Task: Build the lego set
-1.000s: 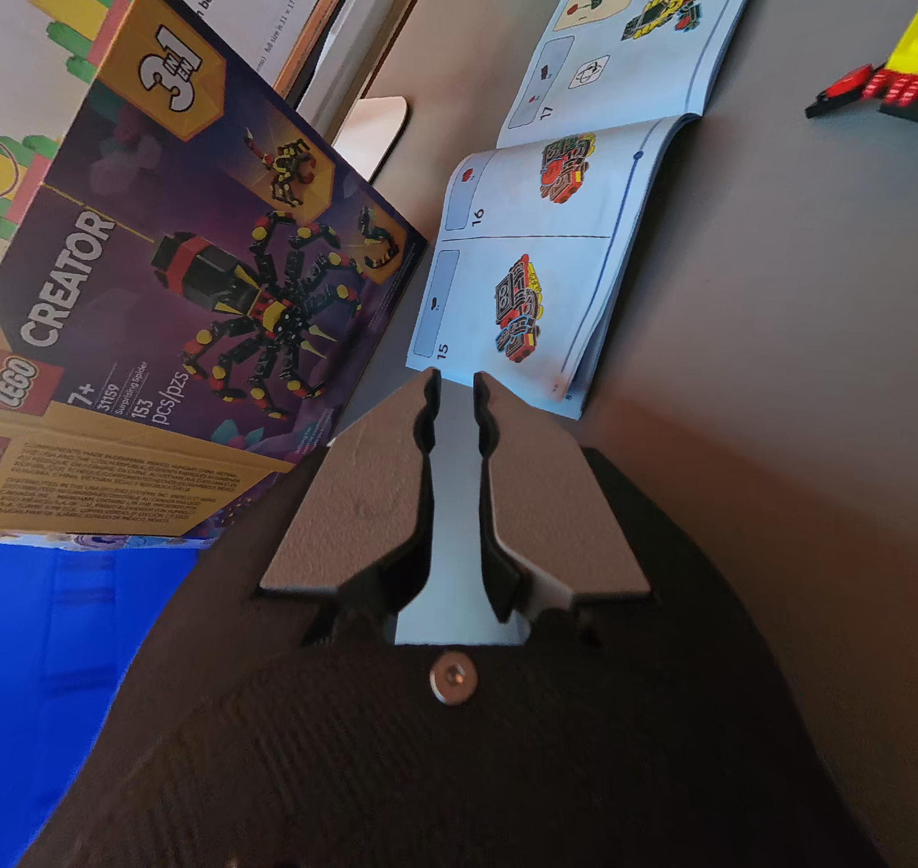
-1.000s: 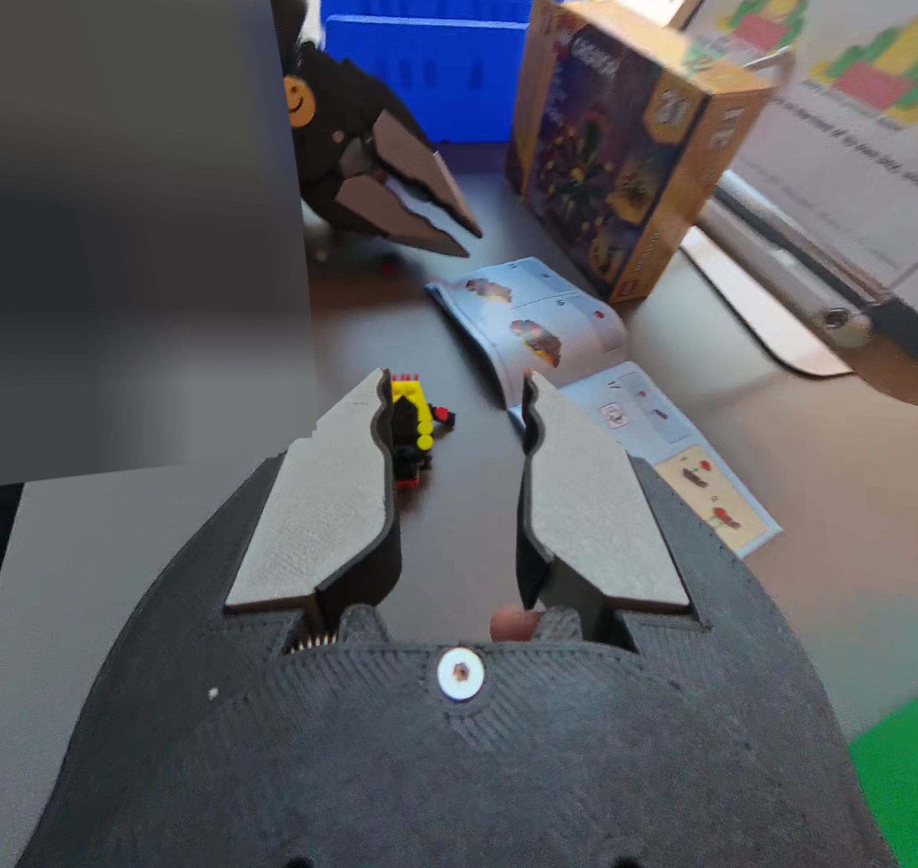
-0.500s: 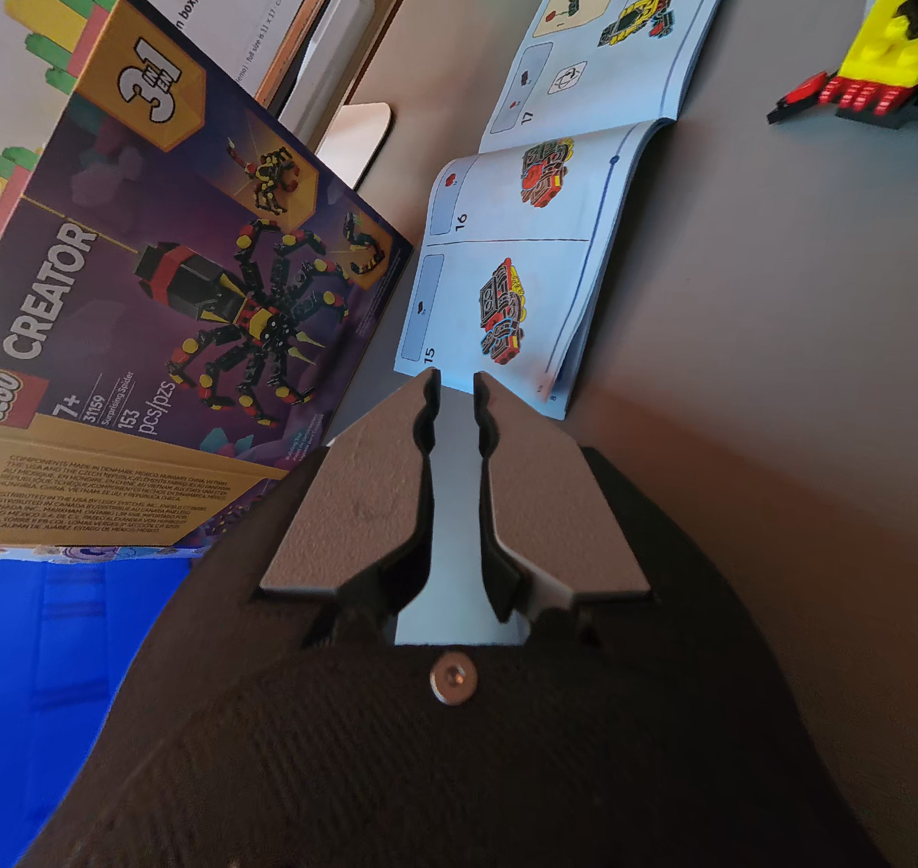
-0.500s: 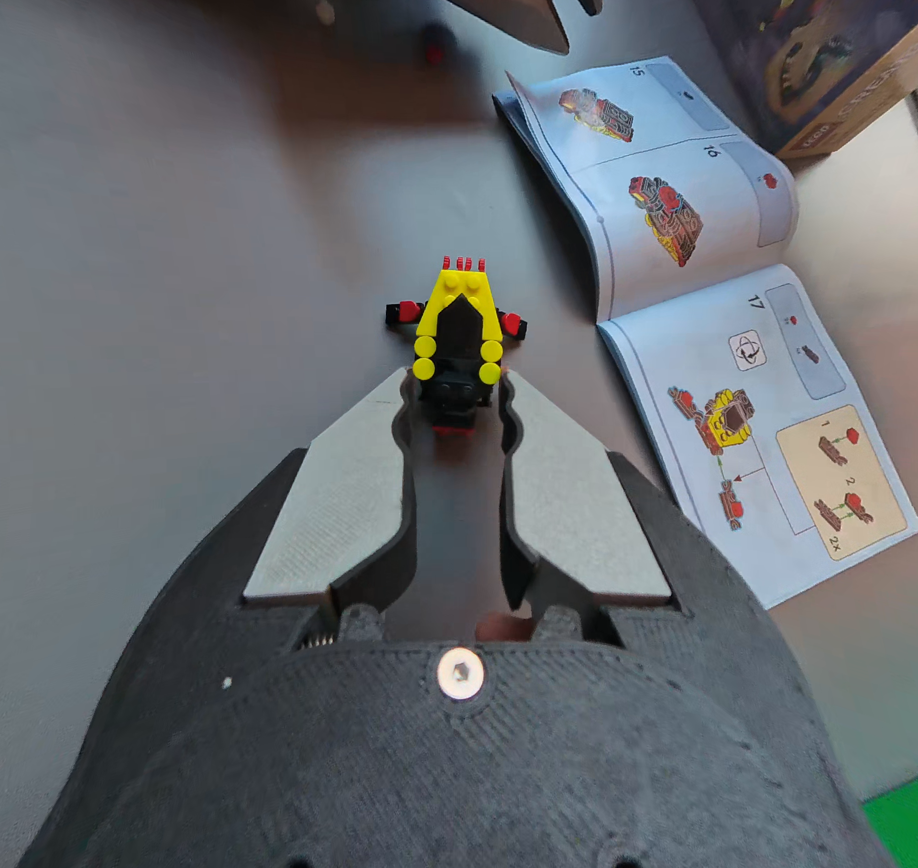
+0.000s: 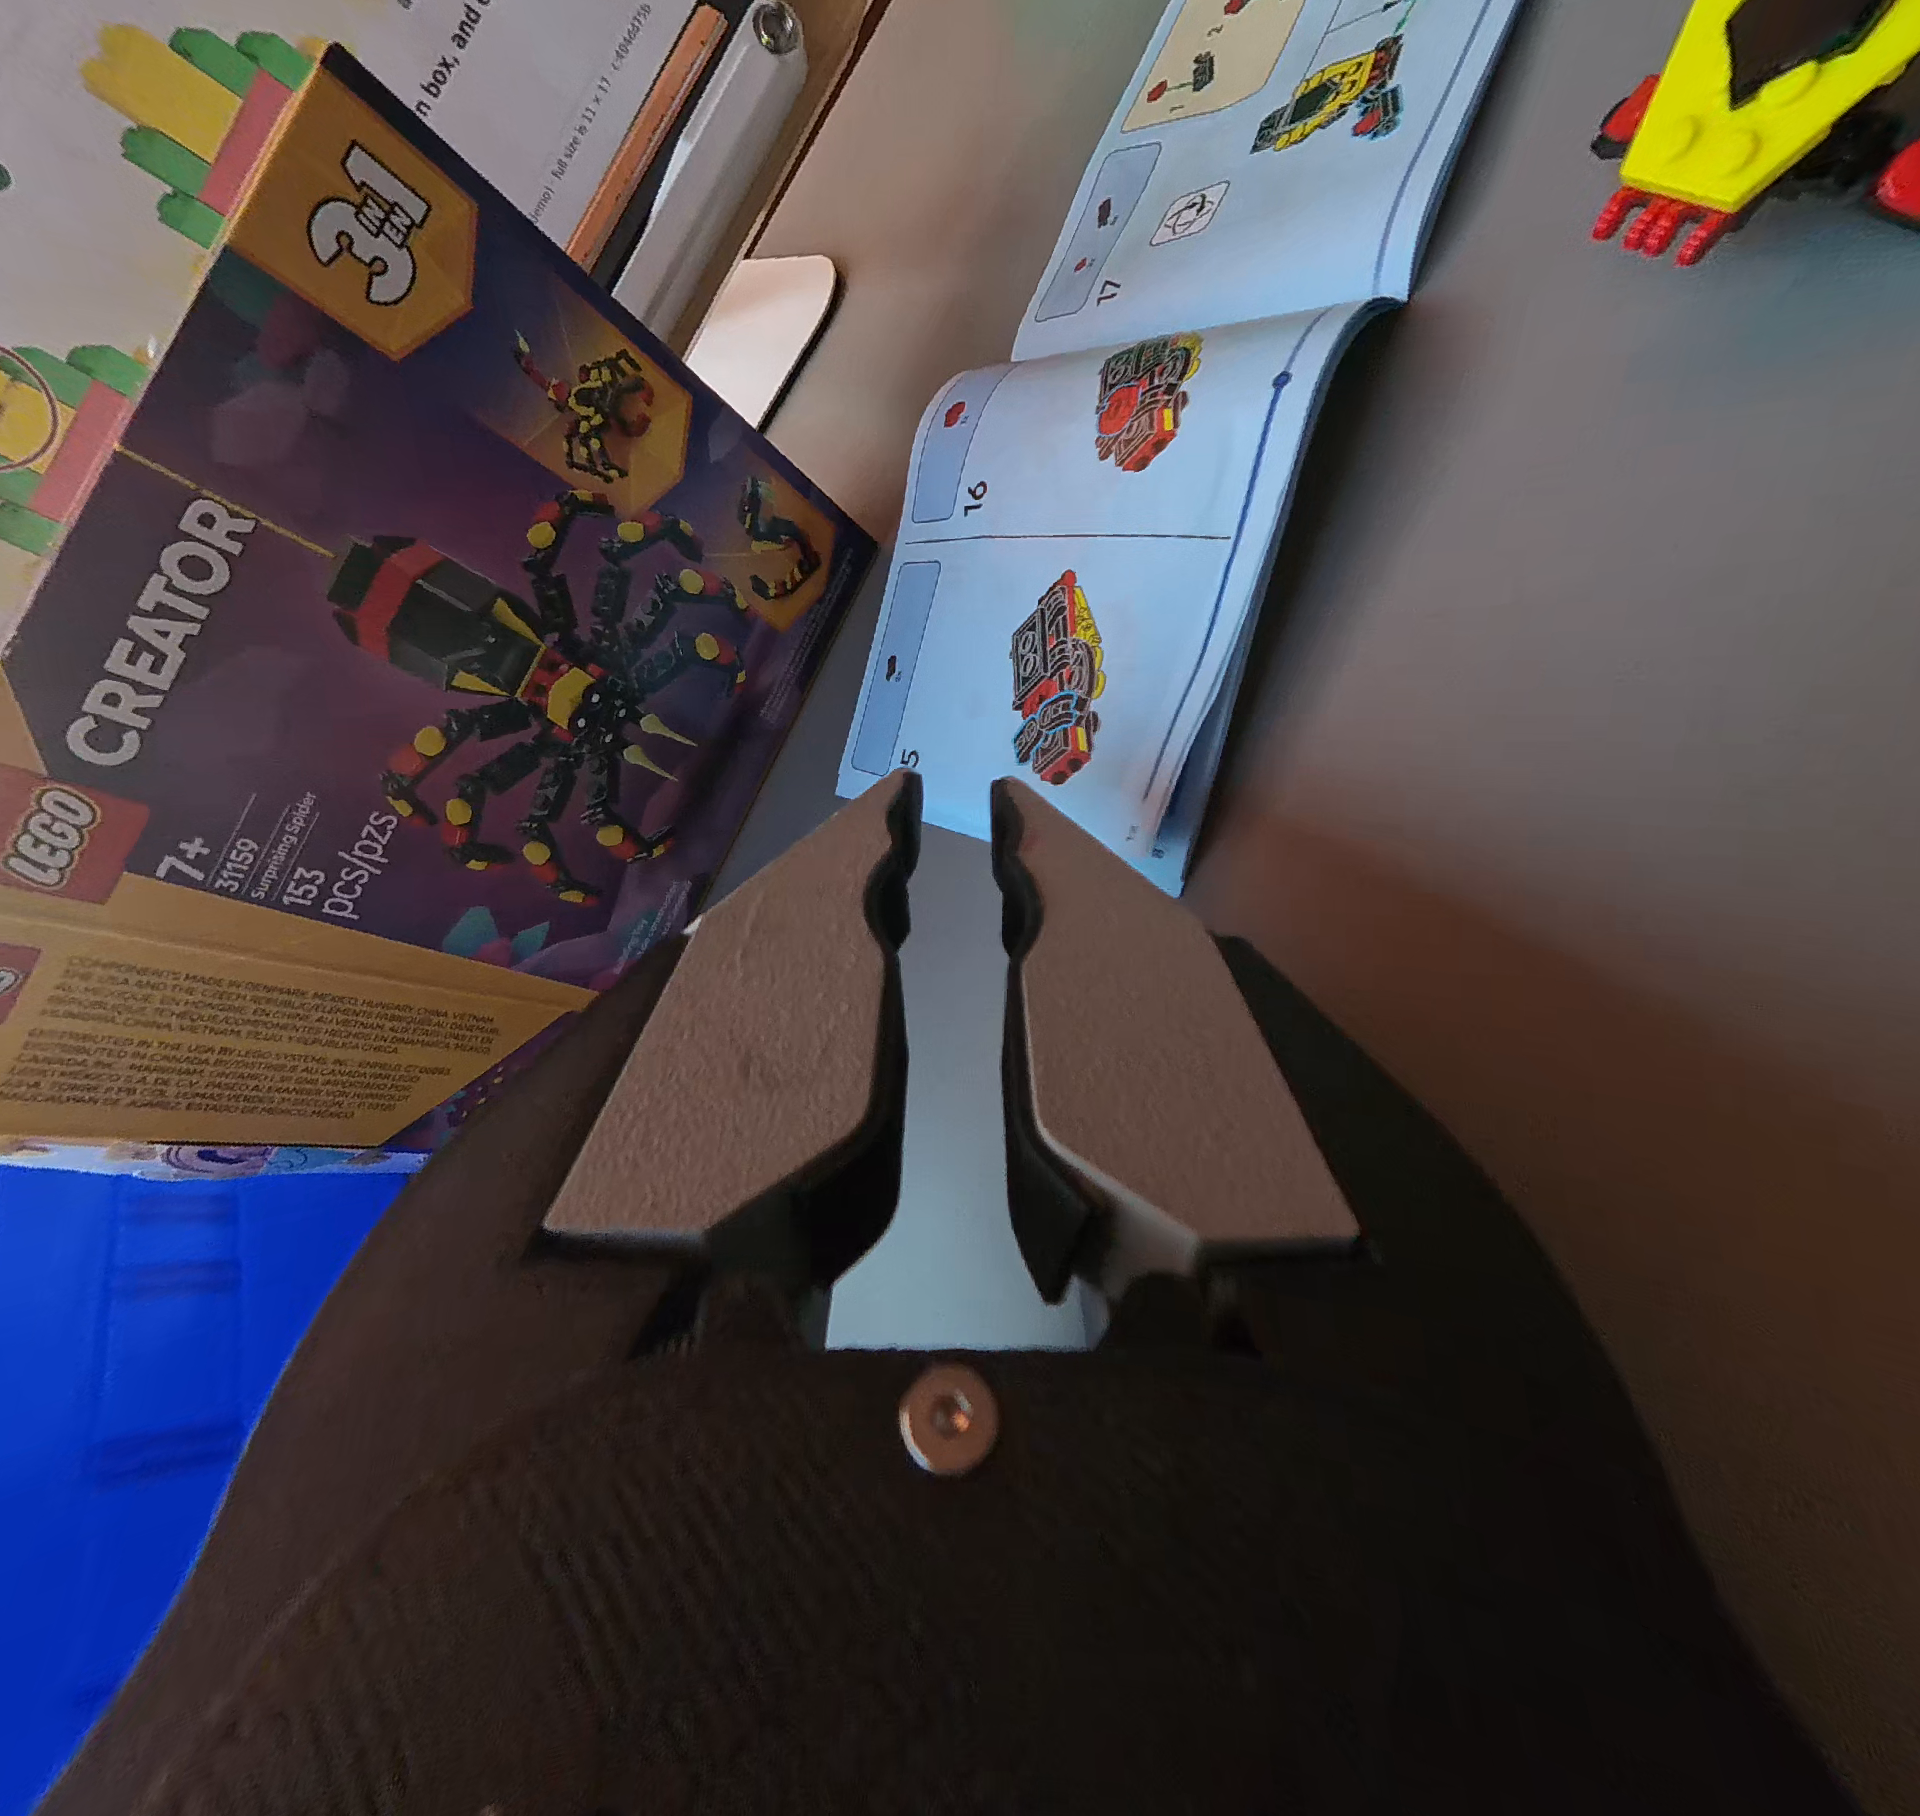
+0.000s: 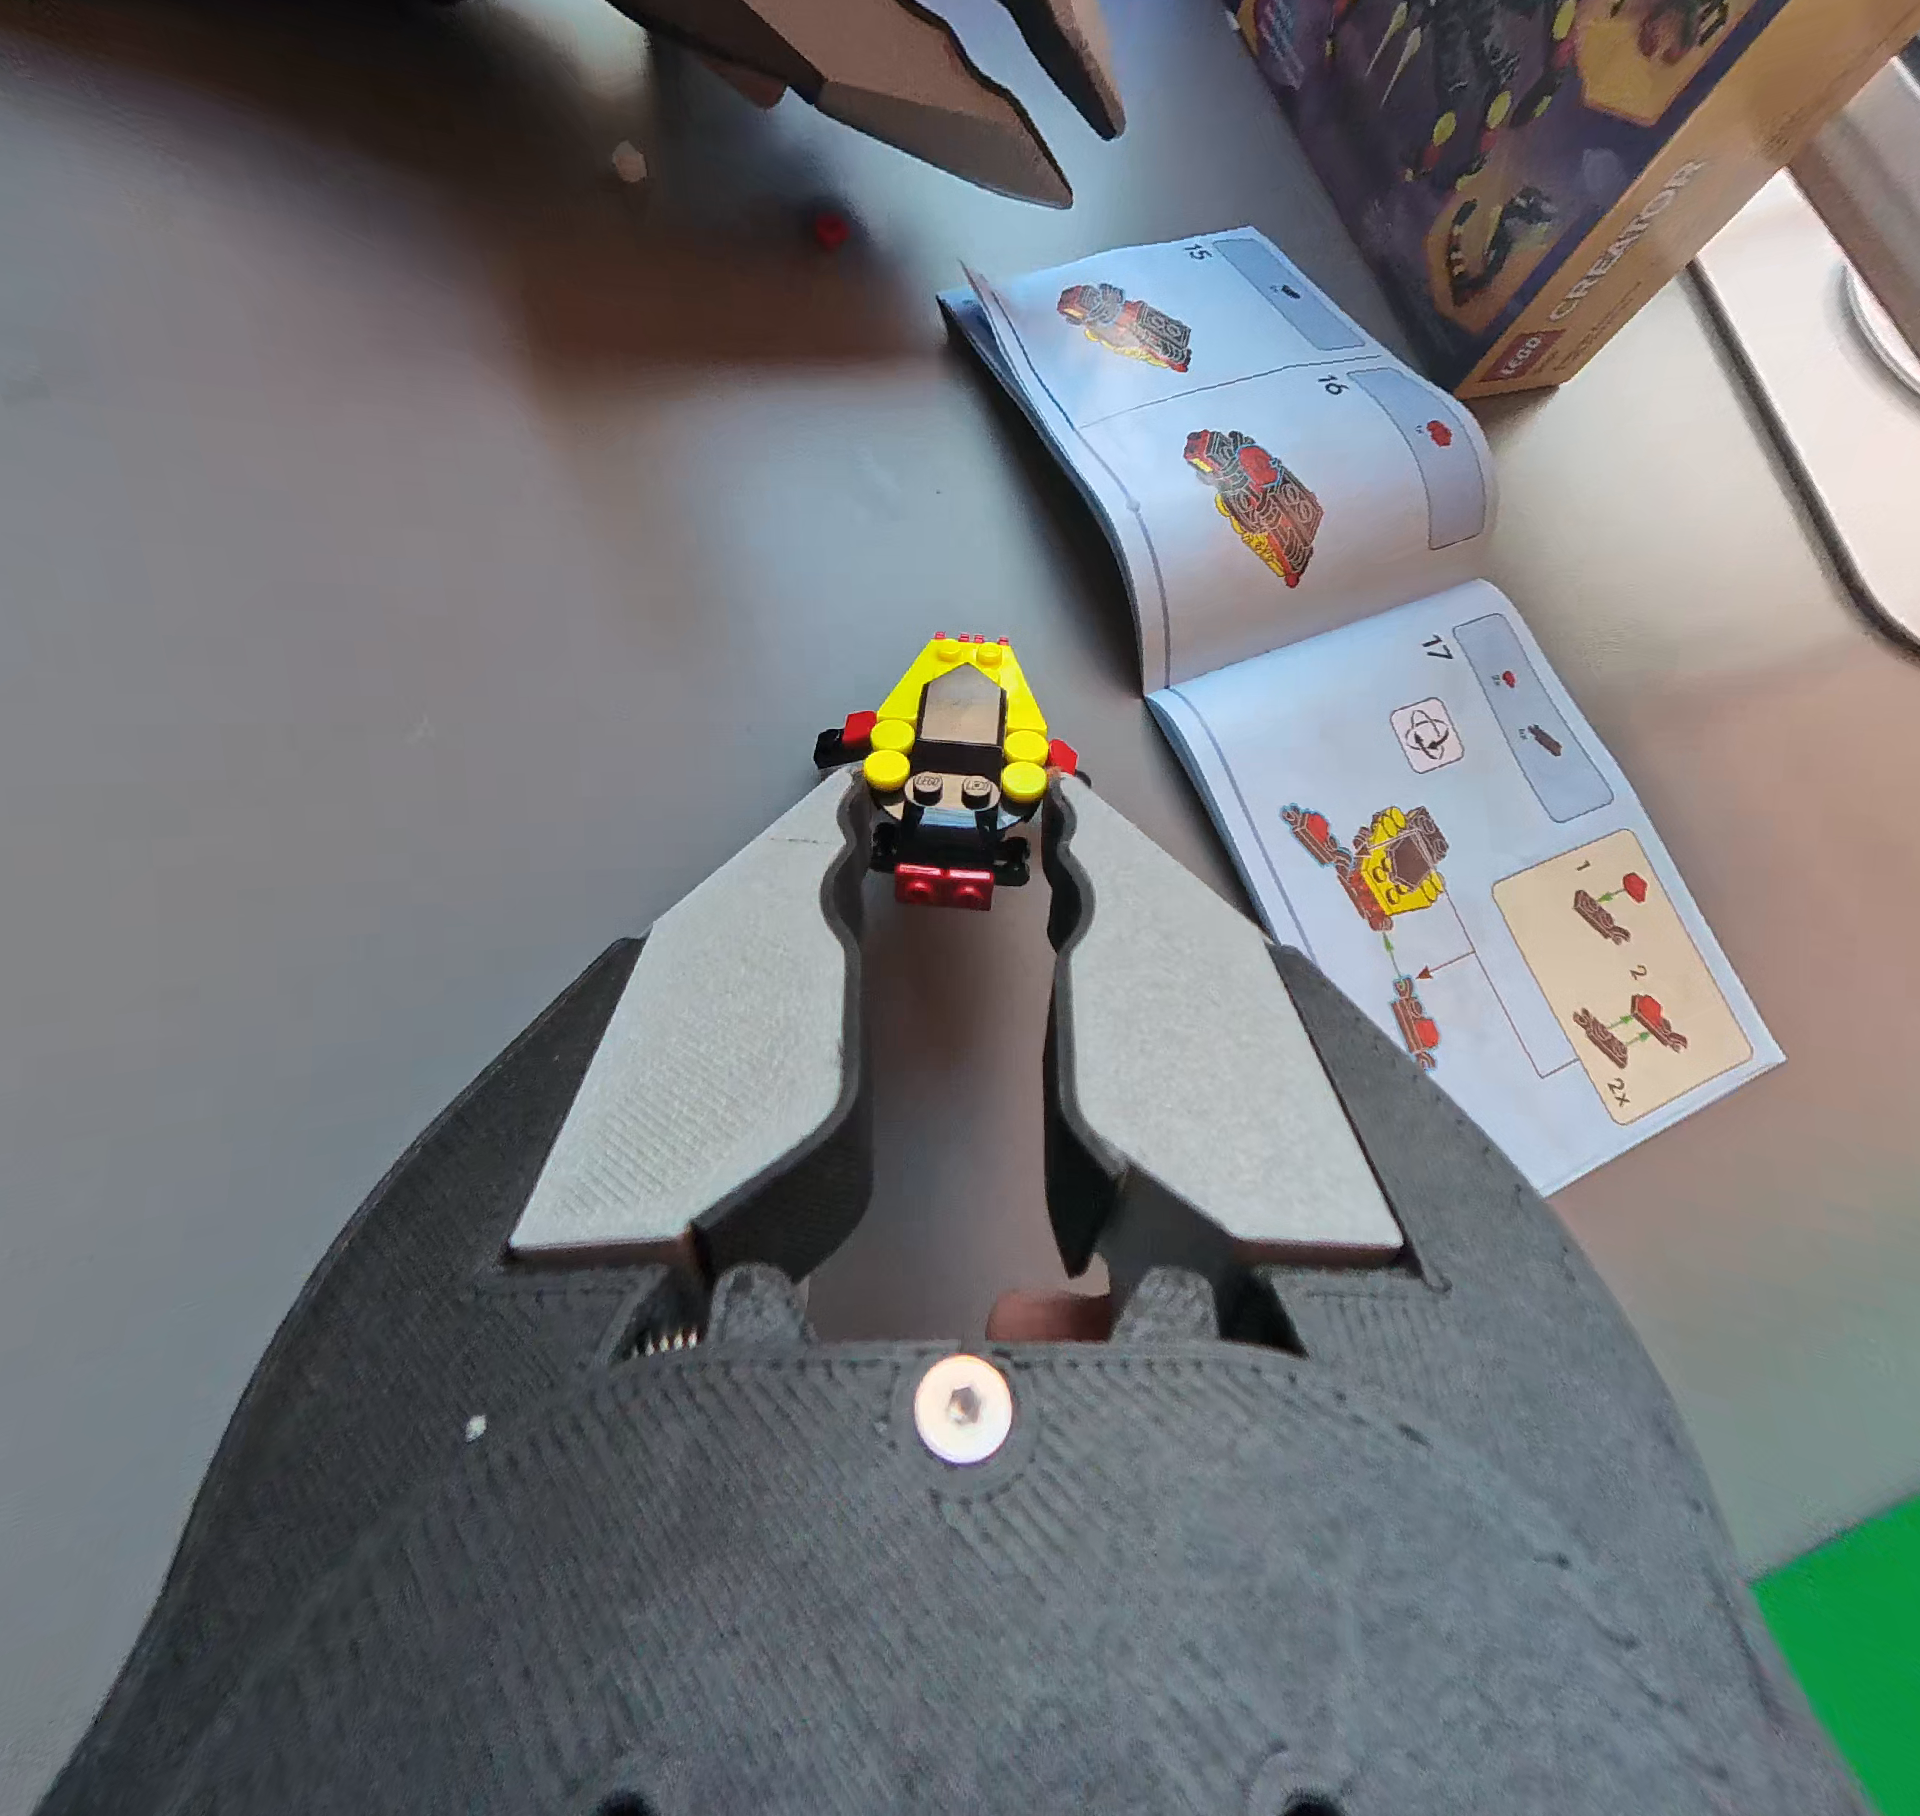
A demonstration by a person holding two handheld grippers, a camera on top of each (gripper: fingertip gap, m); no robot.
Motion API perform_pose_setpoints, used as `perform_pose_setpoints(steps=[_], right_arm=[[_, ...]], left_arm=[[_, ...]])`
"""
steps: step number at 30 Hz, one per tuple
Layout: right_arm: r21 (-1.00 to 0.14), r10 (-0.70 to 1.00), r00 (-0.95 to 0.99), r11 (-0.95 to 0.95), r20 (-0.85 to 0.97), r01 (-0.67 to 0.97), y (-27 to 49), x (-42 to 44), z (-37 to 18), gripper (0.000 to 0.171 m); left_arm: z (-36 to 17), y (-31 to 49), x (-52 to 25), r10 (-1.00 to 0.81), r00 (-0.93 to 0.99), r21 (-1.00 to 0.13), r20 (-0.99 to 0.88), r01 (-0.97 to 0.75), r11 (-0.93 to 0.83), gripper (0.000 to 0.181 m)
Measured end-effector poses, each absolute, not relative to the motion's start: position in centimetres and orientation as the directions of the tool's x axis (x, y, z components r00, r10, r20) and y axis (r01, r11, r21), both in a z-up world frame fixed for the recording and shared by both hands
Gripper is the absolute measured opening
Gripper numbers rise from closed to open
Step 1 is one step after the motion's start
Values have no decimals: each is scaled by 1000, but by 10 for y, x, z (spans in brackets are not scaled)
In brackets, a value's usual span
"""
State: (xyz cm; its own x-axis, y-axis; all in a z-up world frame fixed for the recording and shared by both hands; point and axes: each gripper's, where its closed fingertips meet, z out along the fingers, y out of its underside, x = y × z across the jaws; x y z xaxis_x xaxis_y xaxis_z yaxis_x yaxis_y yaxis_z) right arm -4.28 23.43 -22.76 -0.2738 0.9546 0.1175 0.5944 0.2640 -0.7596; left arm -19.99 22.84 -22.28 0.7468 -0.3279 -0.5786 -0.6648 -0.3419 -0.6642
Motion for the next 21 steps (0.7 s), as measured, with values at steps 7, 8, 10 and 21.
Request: perform_pose_setpoints(steps=[7,8,10,21], right_arm=[[-726,948,-305,272,90,632,235,-38,-241,30],[-723,947,-307,278,95,633,235,-38,-242,30],[-716,943,-318,290,100,635,233,-38,-243,30],[-723,940,-322,299,111,622,233,-39,-241,41]], left_arm=[[-227,229,-204,-330,755,-664,-567,-656,-360,11],[-227,229,-204,-331,754,-664,-567,-656,-358,11],[-227,229,-203,-333,752,-663,-568,-659,-356,11],[-228,229,-203,-333,746,-656,-576,-665,-357,11]])
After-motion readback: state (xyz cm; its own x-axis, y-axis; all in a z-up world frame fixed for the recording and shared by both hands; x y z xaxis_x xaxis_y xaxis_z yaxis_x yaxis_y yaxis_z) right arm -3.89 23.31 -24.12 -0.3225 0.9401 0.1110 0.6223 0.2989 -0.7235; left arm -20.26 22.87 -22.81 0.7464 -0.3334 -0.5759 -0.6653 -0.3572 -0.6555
